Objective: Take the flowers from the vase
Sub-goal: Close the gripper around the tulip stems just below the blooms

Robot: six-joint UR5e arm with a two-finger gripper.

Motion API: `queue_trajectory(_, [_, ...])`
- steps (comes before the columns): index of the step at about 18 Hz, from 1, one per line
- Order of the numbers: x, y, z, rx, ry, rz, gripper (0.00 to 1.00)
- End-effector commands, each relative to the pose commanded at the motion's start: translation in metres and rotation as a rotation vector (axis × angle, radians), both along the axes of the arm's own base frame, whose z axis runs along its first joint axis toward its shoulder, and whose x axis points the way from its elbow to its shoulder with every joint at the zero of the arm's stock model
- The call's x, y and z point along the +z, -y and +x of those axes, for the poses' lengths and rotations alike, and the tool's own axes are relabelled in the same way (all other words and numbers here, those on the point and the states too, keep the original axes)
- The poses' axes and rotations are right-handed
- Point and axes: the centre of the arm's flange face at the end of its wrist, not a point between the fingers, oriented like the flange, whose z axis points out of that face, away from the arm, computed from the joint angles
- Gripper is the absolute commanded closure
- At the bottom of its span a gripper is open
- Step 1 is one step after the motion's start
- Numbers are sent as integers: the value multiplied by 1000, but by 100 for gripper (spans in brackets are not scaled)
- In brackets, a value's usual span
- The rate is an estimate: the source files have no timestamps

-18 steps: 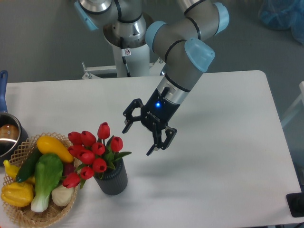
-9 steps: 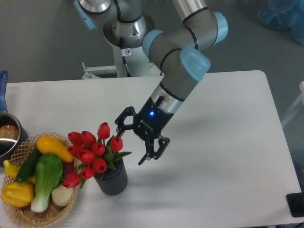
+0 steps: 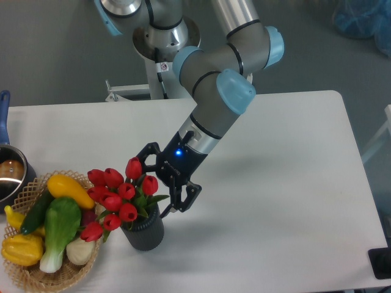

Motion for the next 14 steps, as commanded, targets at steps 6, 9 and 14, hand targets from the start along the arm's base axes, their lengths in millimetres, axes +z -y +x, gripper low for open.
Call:
queue_trajectory(6, [3,-7,7,-19,-1,12,0])
queue_trajectory(9, [6,-9,5,-22,3,24,7])
queue_trajectory(14, [2,-15,7,-35,15,47,21])
